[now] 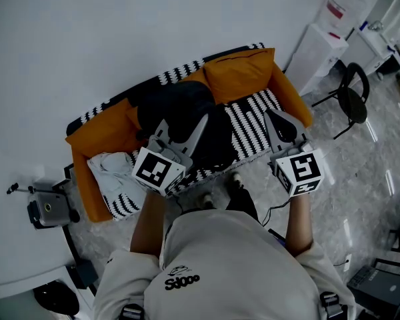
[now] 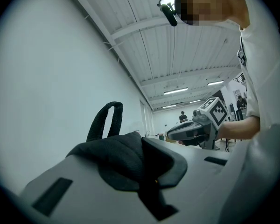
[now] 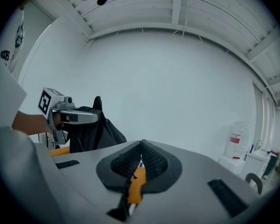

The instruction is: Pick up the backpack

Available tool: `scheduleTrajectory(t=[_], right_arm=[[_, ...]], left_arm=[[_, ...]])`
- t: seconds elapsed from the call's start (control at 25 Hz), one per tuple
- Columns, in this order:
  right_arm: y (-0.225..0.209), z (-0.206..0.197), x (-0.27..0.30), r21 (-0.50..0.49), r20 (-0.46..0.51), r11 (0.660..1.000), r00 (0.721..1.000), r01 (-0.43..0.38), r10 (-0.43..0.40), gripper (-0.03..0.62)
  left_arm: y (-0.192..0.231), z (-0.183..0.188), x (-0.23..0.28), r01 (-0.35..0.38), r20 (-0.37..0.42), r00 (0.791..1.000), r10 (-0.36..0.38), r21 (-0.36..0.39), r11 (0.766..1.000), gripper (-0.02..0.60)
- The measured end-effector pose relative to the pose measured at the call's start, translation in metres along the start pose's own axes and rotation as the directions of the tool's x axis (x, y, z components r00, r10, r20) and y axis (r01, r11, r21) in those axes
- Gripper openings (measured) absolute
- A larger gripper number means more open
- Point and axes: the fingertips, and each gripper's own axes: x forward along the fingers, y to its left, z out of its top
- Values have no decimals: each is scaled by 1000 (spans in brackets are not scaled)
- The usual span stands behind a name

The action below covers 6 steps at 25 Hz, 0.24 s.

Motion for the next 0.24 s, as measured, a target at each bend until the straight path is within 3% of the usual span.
scheduleTrajectory(t=[0.24], right_arm=[[0,2,0,-3,11,1000,1000,5,-5,34]], left_arm=[[-2,1,-1,0,10,1000,0,4,1000,35]])
